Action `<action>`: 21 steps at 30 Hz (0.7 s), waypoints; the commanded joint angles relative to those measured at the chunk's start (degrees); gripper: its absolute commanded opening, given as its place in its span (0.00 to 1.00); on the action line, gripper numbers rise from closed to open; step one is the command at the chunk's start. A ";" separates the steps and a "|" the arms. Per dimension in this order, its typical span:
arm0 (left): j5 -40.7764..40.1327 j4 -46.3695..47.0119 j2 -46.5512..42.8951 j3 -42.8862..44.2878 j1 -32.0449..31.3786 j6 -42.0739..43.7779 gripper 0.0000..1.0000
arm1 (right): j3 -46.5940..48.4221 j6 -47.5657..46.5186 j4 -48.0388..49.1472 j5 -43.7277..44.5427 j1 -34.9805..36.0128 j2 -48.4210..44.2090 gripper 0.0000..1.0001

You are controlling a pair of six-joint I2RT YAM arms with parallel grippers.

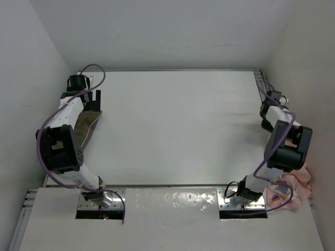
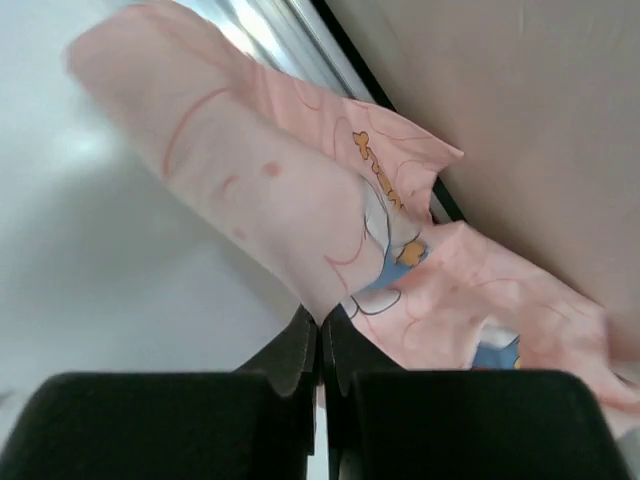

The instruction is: Put the pillow into the pillowcase

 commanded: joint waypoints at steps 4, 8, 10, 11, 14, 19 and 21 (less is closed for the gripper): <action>-0.36 1.03 -1.36 4.43 -0.33 -0.17 1.00 | 14.44 2.59 2.51 -8.21 28.47 -7.05 0.00; -1.32 0.86 -2.15 4.53 -0.33 -0.17 1.00 | 19.74 -2.14 5.15 -19.47 44.60 -6.52 0.00; -1.85 0.68 -2.59 4.26 -0.24 0.09 1.00 | 20.19 -5.48 8.82 -23.76 51.01 -9.66 0.00; -1.94 0.68 -3.03 4.17 0.02 0.36 1.00 | 20.10 -6.36 10.41 -26.14 52.09 -11.34 0.00; -1.94 0.94 -2.94 4.43 0.81 0.19 1.00 | 17.82 -5.15 19.02 -33.78 51.85 -18.28 0.00; -1.41 1.03 -2.42 5.75 1.08 -0.08 1.00 | 12.28 6.09 21.42 -37.23 46.57 -19.89 0.00; -1.32 0.86 -2.24 6.28 1.08 -0.08 1.00 | 10.70 9.69 19.58 -38.29 45.96 -17.61 0.00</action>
